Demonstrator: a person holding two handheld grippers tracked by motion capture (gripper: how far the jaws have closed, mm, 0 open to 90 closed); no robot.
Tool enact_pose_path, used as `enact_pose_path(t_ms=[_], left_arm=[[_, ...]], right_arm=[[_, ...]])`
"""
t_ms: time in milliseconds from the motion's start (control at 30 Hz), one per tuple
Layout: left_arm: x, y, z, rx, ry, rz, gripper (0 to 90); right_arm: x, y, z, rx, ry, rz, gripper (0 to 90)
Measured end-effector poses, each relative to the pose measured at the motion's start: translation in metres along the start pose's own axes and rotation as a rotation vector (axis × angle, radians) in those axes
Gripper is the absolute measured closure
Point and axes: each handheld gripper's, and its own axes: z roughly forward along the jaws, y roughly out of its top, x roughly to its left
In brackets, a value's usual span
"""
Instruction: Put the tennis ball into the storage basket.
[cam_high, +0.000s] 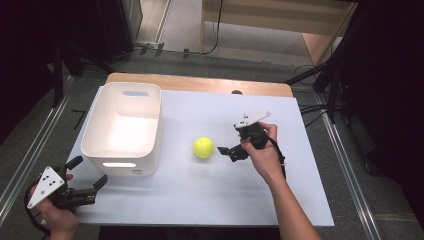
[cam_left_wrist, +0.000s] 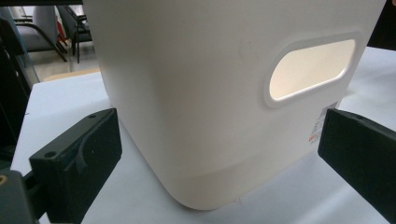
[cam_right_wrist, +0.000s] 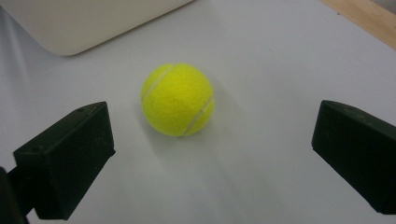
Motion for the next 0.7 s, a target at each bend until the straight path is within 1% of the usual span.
enact_pose_path(t_ms=[67, 233, 433, 467, 533, 600, 667, 700], left_arm=[[0.0, 0.0, 0.0, 0.0, 0.001, -0.002, 0.0], [0.0, 0.0, 0.0, -0.001, -0.002, -0.001, 0.0], [0.0, 0.0, 0.0, -0.001, 0.0, -0.002, 0.0], [0.0, 0.0, 0.0, -0.001, -0.001, -0.002, 0.0], [0.0, 0.0, 0.0, -0.002, -0.001, -0.001, 0.0], [0.0, 0.0, 0.0, -0.002, -0.003, 0.002, 0.0], [0.0, 0.0, 0.0, -0.002, -0.003, 0.0, 0.0], [0.0, 0.0, 0.0, -0.003, -0.004, 0.001, 0.0]], right_arm=[[0.001, 0.004, 0.006, 0.013, 0.013, -0.01, 0.0], [0.004, 0.009, 0.014, 0.033, 0.016, -0.017, 0.0], [0.006, 0.015, 0.028, 0.069, 0.041, -0.039, 0.0], [0.007, 0.017, 0.033, 0.081, 0.045, -0.041, 0.0], [0.008, 0.017, 0.035, 0.086, 0.05, -0.036, 0.0], [0.008, 0.019, 0.04, 0.095, 0.057, -0.043, 0.0], [0.008, 0.021, 0.046, 0.115, 0.067, -0.047, 0.0], [0.008, 0.021, 0.046, 0.115, 0.067, -0.047, 0.0]])
